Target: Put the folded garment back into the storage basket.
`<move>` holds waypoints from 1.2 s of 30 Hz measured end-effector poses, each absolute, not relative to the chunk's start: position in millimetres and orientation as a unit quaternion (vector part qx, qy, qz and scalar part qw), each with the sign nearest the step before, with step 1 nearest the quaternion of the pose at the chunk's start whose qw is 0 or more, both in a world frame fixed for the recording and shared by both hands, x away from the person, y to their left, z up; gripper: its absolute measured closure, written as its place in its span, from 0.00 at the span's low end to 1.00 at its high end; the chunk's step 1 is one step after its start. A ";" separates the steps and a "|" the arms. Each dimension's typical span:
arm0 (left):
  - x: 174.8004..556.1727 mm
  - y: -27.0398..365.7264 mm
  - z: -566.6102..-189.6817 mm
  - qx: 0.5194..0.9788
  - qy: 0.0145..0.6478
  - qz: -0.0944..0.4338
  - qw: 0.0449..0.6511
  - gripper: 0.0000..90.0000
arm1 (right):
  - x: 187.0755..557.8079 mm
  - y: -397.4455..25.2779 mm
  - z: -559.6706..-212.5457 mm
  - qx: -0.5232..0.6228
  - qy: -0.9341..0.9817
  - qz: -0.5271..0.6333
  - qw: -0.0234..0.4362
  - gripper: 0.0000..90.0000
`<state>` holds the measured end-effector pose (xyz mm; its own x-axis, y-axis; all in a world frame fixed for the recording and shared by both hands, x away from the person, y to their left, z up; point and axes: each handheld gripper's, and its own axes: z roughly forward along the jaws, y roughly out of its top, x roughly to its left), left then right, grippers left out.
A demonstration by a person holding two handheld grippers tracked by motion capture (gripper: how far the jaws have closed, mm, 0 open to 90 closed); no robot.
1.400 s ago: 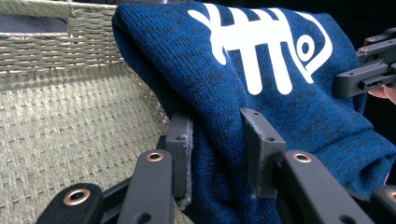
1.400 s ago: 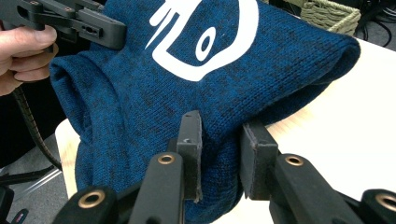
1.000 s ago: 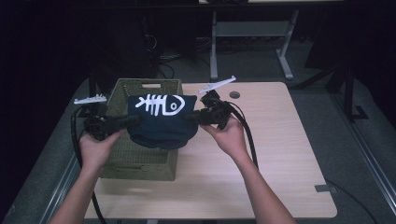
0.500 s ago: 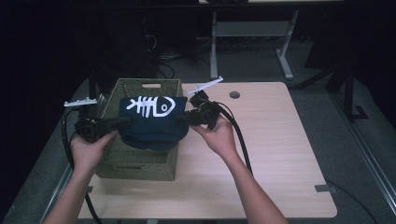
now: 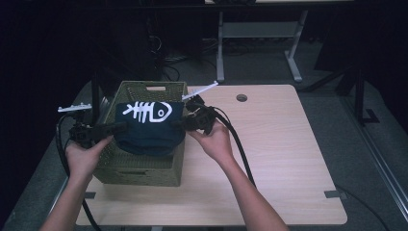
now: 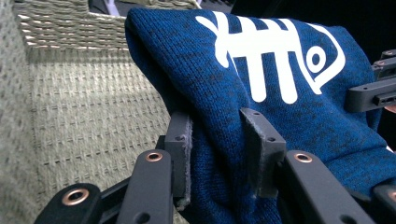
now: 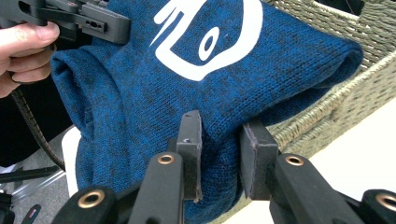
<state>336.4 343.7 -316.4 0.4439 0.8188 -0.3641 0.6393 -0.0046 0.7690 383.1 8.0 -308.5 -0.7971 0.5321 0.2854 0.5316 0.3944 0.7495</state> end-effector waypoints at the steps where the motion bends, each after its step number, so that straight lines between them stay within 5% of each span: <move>1: 336.4 343.7 -316.4 0.702 0.519 0.094 0.478 0.73 | 383.4 9.6 -309.0 0.320 0.834 0.449 -0.001 0.80; 36: 336.1 377.5 -335.7 0.680 0.556 0.103 0.466 0.72 | 394.4 51.4 -330.9 0.320 0.838 0.441 -0.022 0.80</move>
<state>336.1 377.5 -335.7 0.3601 0.8529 -0.3781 0.6608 0.0528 0.7487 394.4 51.4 -330.9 -0.7938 0.5176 0.3195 0.5562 0.4052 0.7255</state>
